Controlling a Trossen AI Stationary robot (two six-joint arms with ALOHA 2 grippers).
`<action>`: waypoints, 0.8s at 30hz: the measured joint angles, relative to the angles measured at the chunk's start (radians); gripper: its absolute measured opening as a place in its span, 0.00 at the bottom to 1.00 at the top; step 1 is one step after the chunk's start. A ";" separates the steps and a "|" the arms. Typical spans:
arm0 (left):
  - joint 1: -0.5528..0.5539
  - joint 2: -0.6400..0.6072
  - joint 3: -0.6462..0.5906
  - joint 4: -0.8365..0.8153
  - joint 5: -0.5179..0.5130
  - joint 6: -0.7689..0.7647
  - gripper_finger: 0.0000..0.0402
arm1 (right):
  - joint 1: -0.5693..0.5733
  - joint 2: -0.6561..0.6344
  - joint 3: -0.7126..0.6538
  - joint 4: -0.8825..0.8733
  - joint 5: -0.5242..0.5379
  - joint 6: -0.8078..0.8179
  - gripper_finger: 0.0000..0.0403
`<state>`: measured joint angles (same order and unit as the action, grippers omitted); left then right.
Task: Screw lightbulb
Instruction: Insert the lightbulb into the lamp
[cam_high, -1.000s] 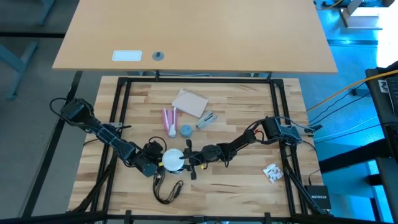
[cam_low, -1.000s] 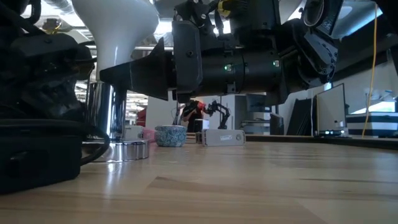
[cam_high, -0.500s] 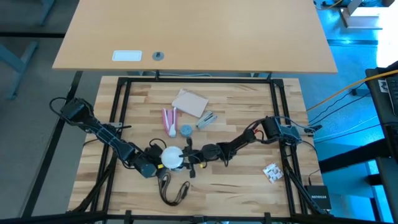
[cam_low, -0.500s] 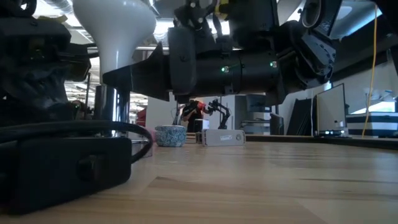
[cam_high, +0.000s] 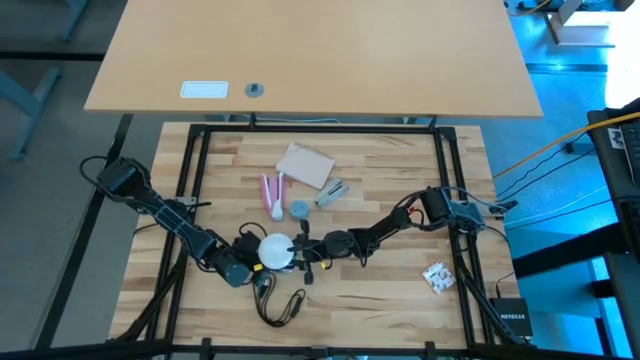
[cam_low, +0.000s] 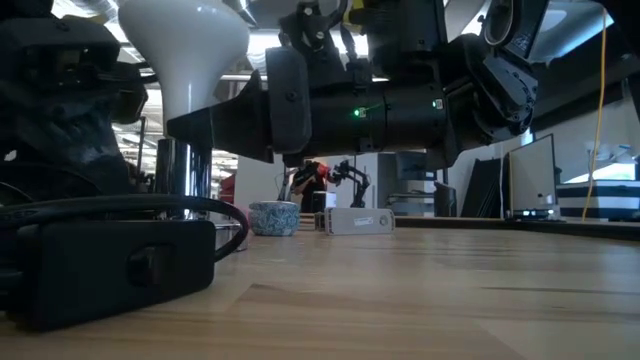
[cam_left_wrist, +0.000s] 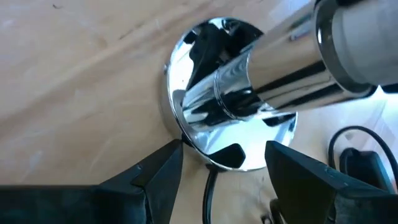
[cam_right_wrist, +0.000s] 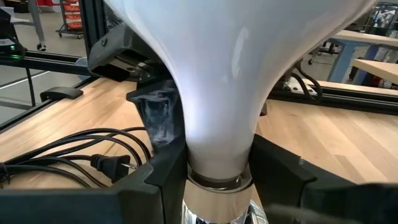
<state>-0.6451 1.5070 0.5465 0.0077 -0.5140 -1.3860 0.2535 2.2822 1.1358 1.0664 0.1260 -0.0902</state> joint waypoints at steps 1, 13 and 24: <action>0.000 0.000 0.000 -0.001 -0.004 0.003 0.55 | 0.000 0.000 0.000 0.000 -0.002 0.000 0.41; 0.011 -0.001 0.002 -0.094 -0.045 0.002 0.55 | 0.001 0.000 0.000 0.002 -0.060 -0.020 0.41; 0.063 -0.002 0.001 -0.149 -0.158 0.104 0.55 | 0.002 0.000 0.000 0.001 -0.060 -0.020 0.41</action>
<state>-0.5823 1.5051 0.5476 -0.1413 -0.6721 -1.2815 0.2550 2.2822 1.1358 1.0676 0.0658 -0.1101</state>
